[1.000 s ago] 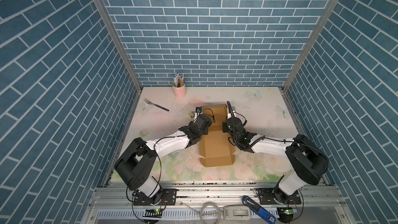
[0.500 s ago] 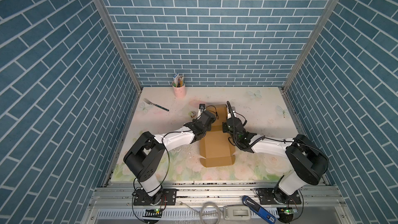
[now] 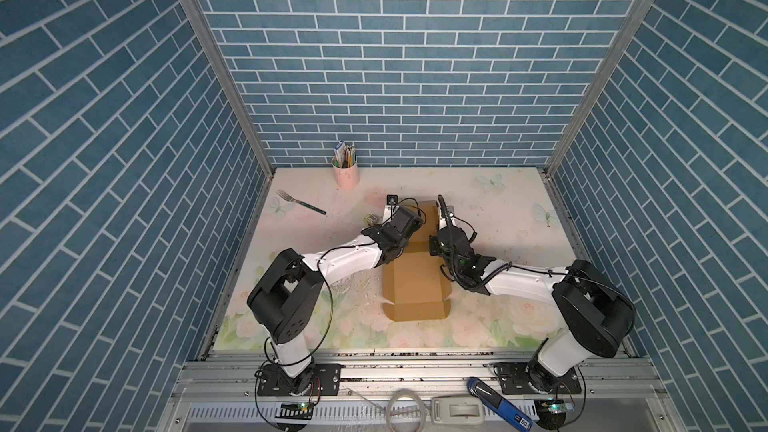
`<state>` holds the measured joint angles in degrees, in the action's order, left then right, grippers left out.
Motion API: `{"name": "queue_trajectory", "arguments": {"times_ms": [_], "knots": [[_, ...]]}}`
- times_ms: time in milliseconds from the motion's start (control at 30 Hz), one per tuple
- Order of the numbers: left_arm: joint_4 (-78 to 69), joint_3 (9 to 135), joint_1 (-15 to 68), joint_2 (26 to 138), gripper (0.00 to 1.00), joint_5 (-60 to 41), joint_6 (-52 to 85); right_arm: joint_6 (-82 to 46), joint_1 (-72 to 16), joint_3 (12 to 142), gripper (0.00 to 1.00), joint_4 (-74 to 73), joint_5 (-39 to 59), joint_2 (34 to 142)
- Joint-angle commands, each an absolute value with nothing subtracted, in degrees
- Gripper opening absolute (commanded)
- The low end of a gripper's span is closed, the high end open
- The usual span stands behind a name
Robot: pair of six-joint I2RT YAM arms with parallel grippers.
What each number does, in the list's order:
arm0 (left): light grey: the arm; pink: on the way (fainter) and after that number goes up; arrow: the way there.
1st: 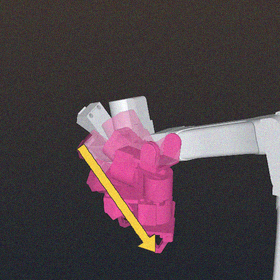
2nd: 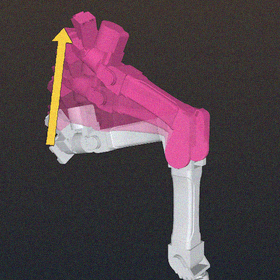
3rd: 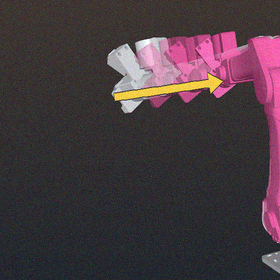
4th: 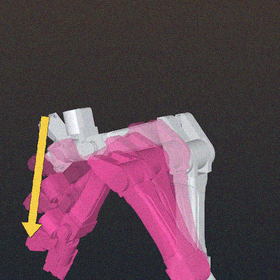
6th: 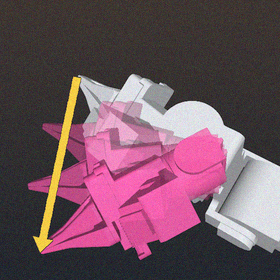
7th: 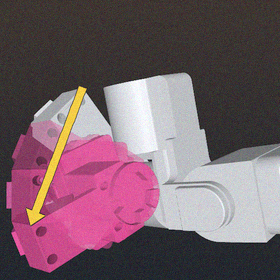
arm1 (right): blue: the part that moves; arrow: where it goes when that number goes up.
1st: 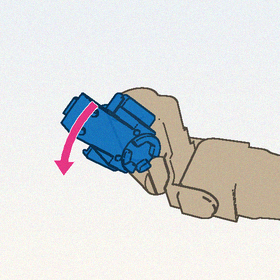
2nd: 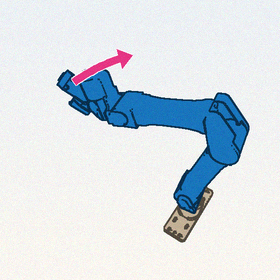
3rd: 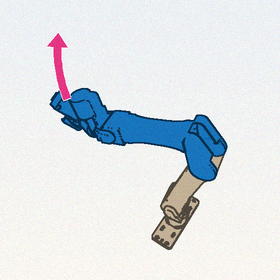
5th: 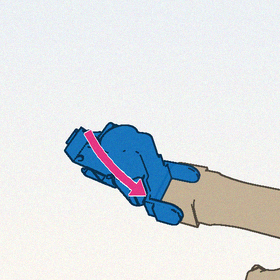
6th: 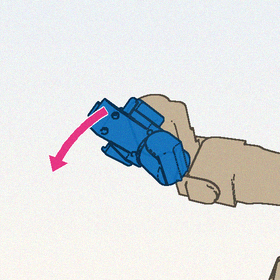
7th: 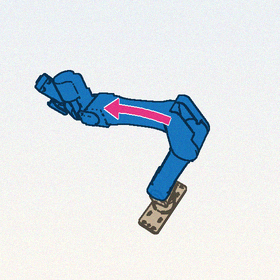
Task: Fold the paper box
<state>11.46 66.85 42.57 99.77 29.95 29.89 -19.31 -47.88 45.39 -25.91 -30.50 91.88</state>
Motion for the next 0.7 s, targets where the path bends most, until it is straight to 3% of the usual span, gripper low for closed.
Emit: {"name": "queue_trajectory", "arguments": {"times_ms": [0, 367, 667], "knots": [[16.3, 68.2, 42.4, 101.1, 0.09, 31.1, 29.8, -21.4, -48.0, 46.1, 0.00, -27.3, -31.7, 89.5], [23.4, 73.4, 41.0, 101.9, 0.06, 23.3, 30.4, -21.5, -47.9, 48.6, 0.00, -20.3, -33.2, 87.6], [30.9, 78.0, 39.6, 102.8, 0.09, 12.7, 29.5, -29.6, -47.2, 56.1, 0.00, 0.3, -27.0, 85.4]]}}
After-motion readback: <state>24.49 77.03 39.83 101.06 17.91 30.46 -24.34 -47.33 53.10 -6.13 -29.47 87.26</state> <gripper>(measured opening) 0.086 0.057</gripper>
